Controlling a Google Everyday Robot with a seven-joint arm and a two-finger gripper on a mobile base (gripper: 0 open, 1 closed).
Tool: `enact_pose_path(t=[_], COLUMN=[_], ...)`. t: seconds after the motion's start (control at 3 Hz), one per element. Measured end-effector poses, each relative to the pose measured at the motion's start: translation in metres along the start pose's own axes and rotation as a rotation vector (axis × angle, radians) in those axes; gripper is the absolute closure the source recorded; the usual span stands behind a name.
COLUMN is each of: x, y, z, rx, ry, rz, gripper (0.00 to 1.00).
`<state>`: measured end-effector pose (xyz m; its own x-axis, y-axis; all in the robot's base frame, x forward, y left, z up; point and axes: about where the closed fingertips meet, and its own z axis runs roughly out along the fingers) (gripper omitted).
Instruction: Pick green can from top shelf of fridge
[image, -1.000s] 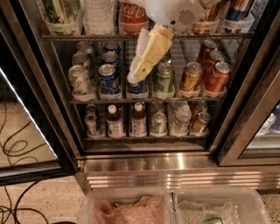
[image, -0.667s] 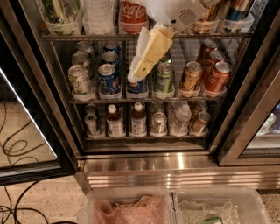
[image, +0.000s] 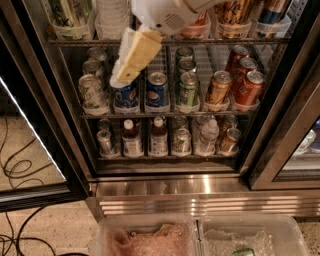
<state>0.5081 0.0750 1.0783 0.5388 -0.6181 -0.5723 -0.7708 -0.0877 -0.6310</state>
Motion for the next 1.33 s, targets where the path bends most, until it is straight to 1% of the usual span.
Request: enact_pose_path(t=[0.33,0.67,1.0,1.33], x=[-0.02,-0.022,-0.026,-0.032], y=[-0.011,-0.011,-0.015,-0.024], z=[0.054,0.055,0.057,0.067], rx=[-0.068,-0.07,-0.039,0.018], ry=[-0.002,-0.004,-0.039,-0.074], rz=[-0.03,-0.033,-0.019,0.012], gripper=[0.0,0.0,0.0,0.0])
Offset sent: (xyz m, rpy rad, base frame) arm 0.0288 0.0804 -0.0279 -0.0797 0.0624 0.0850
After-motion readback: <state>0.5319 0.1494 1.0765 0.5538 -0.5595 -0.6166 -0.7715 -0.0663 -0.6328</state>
